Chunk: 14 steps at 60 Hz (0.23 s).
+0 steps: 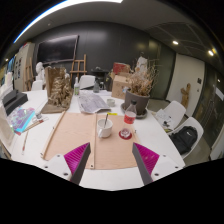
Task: Pour water
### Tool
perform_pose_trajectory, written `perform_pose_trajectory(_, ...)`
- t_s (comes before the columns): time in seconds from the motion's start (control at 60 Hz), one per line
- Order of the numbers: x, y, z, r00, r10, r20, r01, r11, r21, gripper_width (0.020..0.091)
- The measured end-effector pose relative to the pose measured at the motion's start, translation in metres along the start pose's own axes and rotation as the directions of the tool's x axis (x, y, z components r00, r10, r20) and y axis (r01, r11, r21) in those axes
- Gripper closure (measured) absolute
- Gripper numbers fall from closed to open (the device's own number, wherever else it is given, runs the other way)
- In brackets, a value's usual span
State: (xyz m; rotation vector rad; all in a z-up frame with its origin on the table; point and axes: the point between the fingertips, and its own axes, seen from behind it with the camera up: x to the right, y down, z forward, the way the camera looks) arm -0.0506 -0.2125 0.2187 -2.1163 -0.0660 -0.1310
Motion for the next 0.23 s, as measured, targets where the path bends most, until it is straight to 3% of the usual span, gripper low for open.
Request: perform_pose_trajectory(0.233, -0.002, 0.012, 0.012, 1.0, 0.005, 0.02, -0.004, 0.998, -0.056, 0.0249)
